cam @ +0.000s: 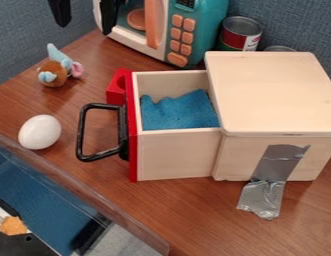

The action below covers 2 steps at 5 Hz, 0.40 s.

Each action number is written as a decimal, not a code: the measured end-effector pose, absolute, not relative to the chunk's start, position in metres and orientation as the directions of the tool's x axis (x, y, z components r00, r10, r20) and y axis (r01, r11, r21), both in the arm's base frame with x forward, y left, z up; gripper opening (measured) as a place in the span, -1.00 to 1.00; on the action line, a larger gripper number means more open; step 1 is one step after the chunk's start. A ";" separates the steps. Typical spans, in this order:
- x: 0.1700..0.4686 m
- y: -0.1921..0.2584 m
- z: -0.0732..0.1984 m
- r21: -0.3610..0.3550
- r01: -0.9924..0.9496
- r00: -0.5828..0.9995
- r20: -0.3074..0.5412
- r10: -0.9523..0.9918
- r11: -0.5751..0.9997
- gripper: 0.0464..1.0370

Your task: Put the red object inside the drawer

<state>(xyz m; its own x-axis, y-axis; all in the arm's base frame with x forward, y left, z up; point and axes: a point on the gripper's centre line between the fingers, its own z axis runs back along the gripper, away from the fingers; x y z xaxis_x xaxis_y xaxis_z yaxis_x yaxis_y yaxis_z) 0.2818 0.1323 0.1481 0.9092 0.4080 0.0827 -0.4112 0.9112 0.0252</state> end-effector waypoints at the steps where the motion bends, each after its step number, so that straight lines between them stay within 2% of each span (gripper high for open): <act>1: 0.284 0.132 0.140 0.017 -0.417 0.908 0.064 0.415 0.909 0.93; 2: 0.324 0.139 0.132 -0.045 -0.444 0.881 0.159 0.446 0.895 0.93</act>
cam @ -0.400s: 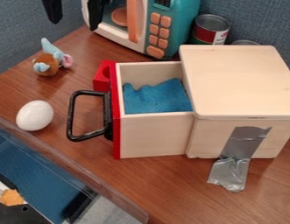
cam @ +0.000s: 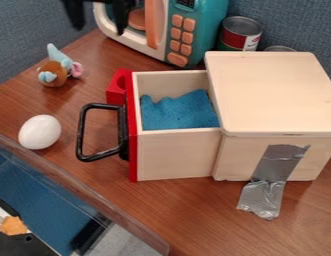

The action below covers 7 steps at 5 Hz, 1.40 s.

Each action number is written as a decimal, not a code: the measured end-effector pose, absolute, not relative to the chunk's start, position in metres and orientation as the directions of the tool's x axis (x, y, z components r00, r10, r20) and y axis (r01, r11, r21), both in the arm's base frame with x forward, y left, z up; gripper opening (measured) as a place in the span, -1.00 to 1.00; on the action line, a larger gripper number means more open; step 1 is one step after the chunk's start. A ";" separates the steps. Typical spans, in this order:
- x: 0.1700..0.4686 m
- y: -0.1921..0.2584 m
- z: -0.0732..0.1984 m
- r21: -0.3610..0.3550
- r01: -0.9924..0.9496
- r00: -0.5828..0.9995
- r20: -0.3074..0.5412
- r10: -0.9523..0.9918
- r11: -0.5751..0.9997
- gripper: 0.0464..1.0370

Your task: Put the red object inside the drawer

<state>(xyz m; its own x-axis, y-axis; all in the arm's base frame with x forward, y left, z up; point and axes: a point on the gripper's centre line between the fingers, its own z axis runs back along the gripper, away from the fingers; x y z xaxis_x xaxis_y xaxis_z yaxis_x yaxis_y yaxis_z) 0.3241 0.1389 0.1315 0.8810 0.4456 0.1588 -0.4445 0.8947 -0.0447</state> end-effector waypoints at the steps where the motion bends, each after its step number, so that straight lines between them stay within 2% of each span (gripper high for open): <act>1: 0.371 0.141 0.116 -0.092 -0.447 0.853 0.255 0.455 0.890 0.93; 2: 0.409 0.144 0.090 -0.104 -0.432 0.849 0.287 0.443 0.896 0.93; 3: 0.411 0.137 0.086 -0.131 -0.390 0.871 0.269 0.412 0.911 0.93; 4: 0.397 0.121 0.075 -0.155 -0.345 0.896 0.240 0.374 0.926 0.93; 5: 0.385 0.111 0.086 -0.176 -0.310 0.902 0.256 0.347 0.935 0.93; 6: 0.378 0.108 0.079 -0.164 -0.300 0.912 0.239 0.333 0.940 0.93; 7: 0.375 0.115 0.077 -0.114 -0.319 0.912 0.234 0.337 0.941 0.93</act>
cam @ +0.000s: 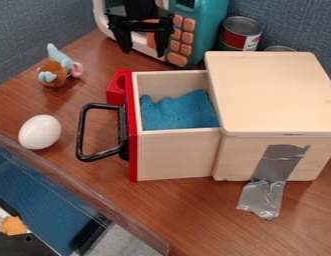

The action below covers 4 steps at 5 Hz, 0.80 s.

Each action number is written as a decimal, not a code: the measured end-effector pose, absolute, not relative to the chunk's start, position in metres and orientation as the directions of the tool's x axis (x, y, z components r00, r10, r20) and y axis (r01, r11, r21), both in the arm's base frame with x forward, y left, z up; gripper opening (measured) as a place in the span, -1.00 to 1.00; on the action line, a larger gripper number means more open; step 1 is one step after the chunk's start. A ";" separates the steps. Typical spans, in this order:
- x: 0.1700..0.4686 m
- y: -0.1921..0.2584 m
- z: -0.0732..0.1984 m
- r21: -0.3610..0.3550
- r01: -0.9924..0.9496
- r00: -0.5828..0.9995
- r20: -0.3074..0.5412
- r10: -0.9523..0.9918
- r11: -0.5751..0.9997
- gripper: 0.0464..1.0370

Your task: Put the red object inside the drawer

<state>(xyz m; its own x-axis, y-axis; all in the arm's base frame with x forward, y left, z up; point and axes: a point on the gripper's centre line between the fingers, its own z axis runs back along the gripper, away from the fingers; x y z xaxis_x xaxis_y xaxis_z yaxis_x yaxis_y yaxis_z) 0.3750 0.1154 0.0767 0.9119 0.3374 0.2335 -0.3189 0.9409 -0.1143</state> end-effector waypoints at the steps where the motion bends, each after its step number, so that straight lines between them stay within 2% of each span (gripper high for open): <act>1: 0.366 0.129 0.076 -0.073 -0.371 0.903 0.205 0.378 0.926 0.93; 3: 0.344 0.145 0.073 -0.016 -0.427 0.897 0.117 0.426 0.904 0.93; 4: 0.333 0.149 0.063 -0.033 -0.439 0.893 0.088 0.440 0.898 0.93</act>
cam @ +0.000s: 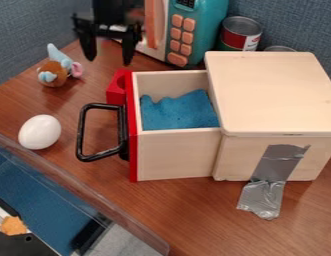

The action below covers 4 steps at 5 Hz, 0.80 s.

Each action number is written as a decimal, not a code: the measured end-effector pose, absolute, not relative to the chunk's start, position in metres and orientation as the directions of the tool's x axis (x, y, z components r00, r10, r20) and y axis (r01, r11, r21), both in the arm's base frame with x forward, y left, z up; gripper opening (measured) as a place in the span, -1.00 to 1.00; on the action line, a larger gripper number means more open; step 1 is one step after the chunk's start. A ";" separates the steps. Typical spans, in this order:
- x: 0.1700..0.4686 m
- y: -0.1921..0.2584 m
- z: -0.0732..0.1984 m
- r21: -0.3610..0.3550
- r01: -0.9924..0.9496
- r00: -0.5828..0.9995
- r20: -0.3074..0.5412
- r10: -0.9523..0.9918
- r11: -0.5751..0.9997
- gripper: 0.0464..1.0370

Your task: Put the red object inside the drawer

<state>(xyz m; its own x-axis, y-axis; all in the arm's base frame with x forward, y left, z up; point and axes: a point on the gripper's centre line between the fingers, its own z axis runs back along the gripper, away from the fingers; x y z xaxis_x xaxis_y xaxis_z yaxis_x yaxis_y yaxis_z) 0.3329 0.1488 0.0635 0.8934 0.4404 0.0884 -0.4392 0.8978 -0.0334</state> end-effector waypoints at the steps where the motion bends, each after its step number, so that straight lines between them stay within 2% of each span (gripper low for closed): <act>1: 0.327 0.145 0.054 -0.034 -0.429 0.899 0.075 0.431 0.903 0.93; 3: 0.328 0.144 0.036 -0.045 -0.451 0.886 0.100 0.453 0.891 0.93; 4: 0.324 0.145 0.019 -0.028 -0.470 0.881 0.054 0.471 0.882 0.85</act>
